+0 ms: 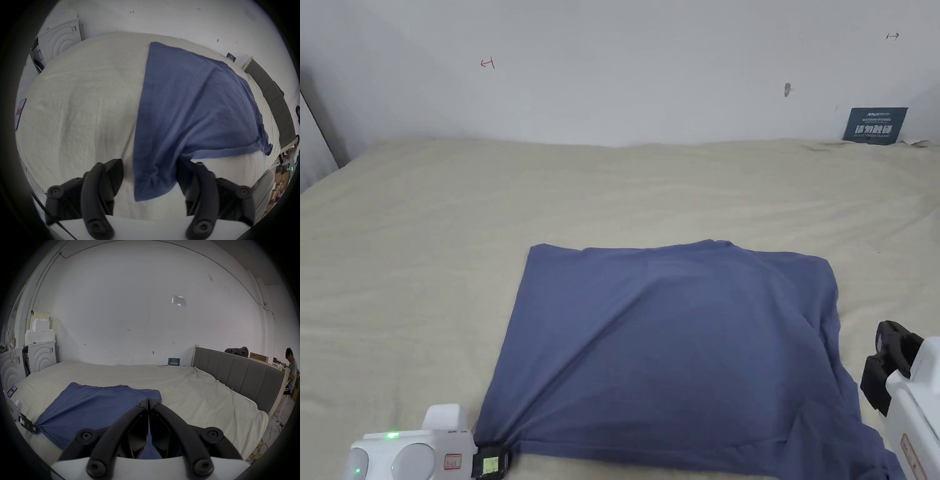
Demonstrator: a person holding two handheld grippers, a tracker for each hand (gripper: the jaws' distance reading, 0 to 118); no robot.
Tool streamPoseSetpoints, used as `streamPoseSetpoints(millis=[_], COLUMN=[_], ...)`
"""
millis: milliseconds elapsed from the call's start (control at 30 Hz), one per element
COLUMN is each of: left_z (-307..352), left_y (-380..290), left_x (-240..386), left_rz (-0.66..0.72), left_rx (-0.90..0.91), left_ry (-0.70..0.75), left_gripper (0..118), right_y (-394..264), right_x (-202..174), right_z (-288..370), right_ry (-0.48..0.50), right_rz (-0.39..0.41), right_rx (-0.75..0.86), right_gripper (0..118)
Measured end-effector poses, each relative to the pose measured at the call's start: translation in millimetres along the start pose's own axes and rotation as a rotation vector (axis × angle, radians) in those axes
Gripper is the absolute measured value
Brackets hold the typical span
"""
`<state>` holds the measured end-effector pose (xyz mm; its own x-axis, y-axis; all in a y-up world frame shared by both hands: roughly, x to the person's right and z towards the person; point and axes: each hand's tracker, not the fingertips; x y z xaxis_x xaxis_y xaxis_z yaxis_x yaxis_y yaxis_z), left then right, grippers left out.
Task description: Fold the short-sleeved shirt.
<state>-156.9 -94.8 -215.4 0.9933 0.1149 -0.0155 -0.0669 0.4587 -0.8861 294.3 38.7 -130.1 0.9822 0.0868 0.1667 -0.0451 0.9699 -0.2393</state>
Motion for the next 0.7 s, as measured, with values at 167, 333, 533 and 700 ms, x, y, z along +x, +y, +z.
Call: streamPoseSetpoints(millis=[167,333,533,700], left_z=[3.3,6.9,26.3,43.2], left_y=[-1.4,0.2,5.4,21.8], left_x=[10.5,13.3,0.7,-2.6], left_rz=[-0.073,-0.112,-0.075,-0.021], left_rx=[-0.006,0.007,0.062,0.126], left_ry=[0.042,0.039,-0.004,-0.05], left_gripper=[33,3,2,2], right_y=[-2.9,-5.4,-22.4,-50.7], right_x=[6.6,15.2,41.6,61.6], right_z=[1.2,2.1,-7.3,-13.8], right_ry=[-0.007,-0.012,-0.004,0.004], right_rz=[-0.003,-0.005,-0.024,-0.031], right_rx=[-0.004,-0.01,-0.138,-0.235], right_gripper=[0,0,0,0])
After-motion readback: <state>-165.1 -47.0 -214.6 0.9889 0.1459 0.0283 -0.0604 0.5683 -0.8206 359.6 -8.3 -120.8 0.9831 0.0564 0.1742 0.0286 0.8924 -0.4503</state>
